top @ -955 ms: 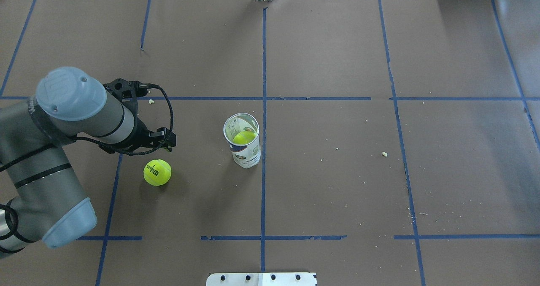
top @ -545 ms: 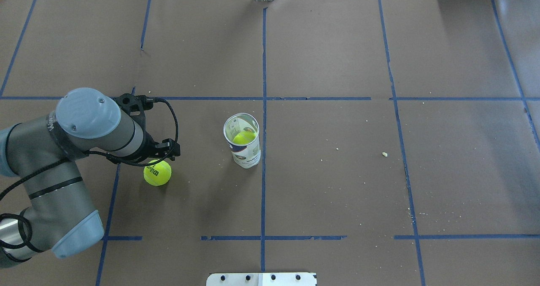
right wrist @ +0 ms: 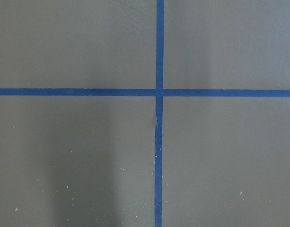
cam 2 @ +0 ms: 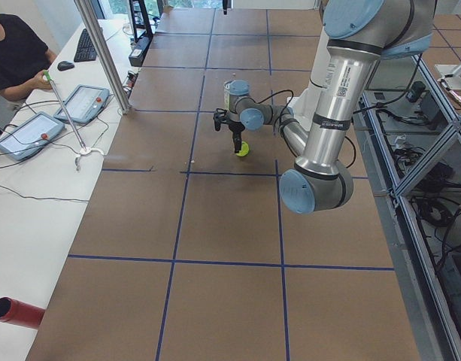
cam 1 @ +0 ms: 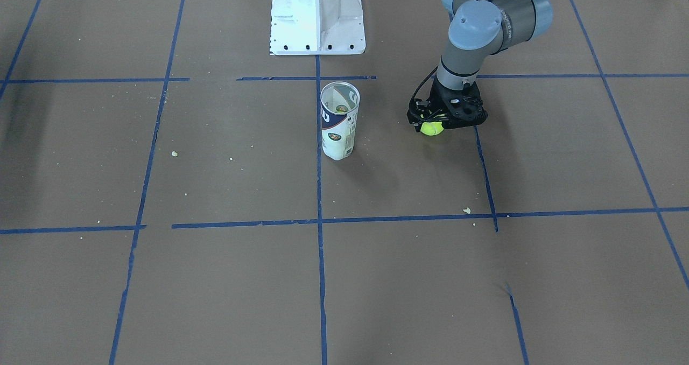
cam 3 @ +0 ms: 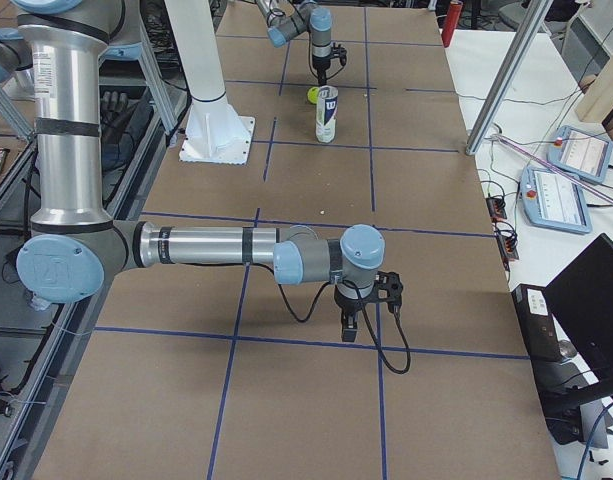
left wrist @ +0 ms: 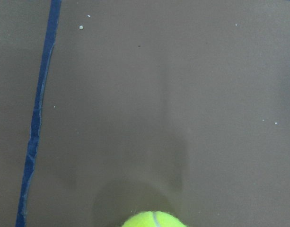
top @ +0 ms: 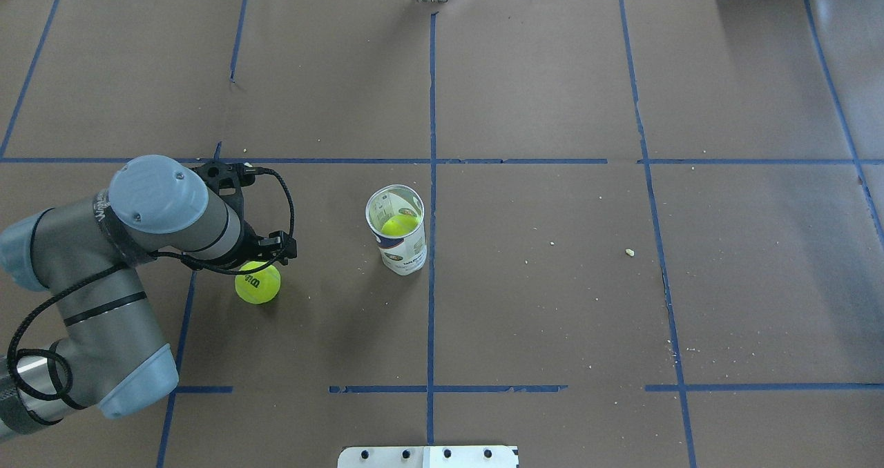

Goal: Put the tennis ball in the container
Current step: 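Close the left gripper around the tennis ball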

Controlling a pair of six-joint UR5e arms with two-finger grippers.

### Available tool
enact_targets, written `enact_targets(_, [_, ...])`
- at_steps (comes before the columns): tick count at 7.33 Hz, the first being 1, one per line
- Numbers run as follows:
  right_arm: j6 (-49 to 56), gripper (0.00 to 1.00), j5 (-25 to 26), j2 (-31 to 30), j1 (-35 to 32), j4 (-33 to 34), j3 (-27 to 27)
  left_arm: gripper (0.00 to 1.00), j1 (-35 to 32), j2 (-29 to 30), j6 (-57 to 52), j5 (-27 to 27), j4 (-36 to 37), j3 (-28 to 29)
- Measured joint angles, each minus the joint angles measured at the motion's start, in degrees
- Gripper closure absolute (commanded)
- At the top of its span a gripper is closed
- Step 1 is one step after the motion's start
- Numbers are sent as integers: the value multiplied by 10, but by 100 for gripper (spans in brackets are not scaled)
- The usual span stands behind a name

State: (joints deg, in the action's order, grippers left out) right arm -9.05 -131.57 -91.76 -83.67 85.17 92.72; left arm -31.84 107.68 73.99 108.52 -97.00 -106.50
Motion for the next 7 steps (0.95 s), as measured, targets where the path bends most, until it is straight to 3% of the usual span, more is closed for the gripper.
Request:
enact_targets(6, [0, 0, 0, 0, 0, 0, 0, 3, 16, -7, 2, 3, -10, 4])
enact_targets(7, [0, 0, 0, 0, 0, 0, 0, 40, 17, -7, 2, 3, -10, 4])
